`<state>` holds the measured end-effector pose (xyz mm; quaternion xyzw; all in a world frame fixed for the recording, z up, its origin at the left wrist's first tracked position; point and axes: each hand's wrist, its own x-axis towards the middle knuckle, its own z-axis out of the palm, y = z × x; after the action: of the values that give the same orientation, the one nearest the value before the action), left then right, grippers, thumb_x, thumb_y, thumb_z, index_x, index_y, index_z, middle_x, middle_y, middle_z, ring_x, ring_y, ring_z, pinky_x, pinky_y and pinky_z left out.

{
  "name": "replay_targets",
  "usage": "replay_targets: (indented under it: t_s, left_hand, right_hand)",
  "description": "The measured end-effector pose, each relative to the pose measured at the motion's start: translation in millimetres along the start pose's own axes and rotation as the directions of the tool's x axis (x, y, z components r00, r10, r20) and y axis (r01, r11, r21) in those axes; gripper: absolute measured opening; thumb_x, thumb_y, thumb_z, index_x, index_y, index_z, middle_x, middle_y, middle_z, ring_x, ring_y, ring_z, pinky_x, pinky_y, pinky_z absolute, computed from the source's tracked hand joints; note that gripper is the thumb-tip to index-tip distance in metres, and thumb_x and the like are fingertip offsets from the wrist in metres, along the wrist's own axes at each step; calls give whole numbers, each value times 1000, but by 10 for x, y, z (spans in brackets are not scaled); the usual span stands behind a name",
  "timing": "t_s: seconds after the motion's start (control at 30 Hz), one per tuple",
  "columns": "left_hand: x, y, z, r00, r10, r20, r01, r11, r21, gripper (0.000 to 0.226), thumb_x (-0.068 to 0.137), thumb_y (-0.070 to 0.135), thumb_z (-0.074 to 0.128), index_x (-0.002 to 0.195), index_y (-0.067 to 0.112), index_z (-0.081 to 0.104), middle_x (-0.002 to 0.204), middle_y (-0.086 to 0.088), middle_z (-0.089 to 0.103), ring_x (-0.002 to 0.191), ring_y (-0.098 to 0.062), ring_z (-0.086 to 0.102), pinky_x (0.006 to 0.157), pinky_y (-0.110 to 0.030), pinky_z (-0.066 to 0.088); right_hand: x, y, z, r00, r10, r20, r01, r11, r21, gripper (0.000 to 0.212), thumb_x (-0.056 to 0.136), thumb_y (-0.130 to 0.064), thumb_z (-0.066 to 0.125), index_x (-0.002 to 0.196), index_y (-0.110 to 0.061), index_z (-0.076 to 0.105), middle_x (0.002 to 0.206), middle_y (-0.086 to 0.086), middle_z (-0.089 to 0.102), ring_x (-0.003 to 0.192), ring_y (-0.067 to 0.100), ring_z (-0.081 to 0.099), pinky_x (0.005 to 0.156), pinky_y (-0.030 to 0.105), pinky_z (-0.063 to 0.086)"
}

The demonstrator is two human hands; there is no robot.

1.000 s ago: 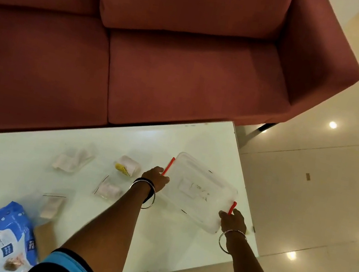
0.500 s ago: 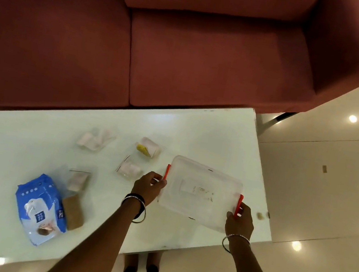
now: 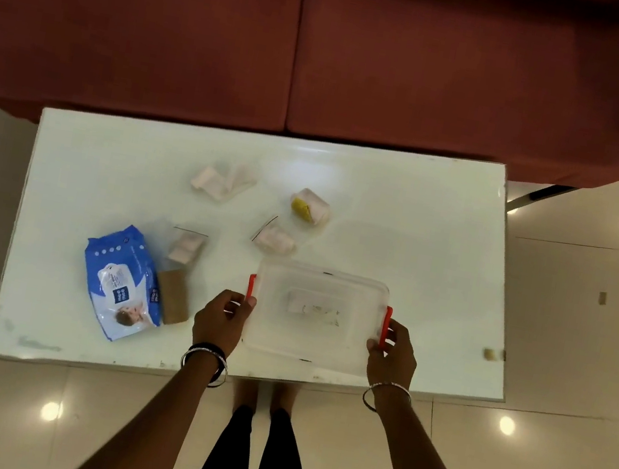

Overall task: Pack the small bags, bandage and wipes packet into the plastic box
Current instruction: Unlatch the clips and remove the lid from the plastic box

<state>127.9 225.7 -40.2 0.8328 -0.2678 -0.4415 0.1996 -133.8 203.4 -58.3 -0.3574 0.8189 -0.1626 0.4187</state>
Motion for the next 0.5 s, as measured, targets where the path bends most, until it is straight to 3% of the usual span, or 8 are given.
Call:
replay_targets:
  t_s: [0.3, 0.5]
  left_hand:
    - [213, -243, -35, 985, 161, -68, -157, 986, 64, 25, 94, 37, 56, 86, 13, 61, 81, -3, 69, 70, -24, 68, 67, -44, 58]
    - [264, -313, 48, 967, 210, -142, -198, 976, 94, 20, 97, 20, 52, 84, 7, 62, 71, -1, 62, 69, -30, 63, 61, -35, 52]
  right_hand:
    - [78, -18, 190, 994, -105, 14, 105, 994, -24, 42, 84, 0, 68, 123, -10, 59, 112, 10, 69, 89, 21, 63, 82, 30, 50]
    - [68, 42, 168, 990, -142, -7, 142, 990, 2, 41, 84, -5, 70, 124, -9, 61, 114, 9, 69, 89, 18, 62, 83, 29, 49]
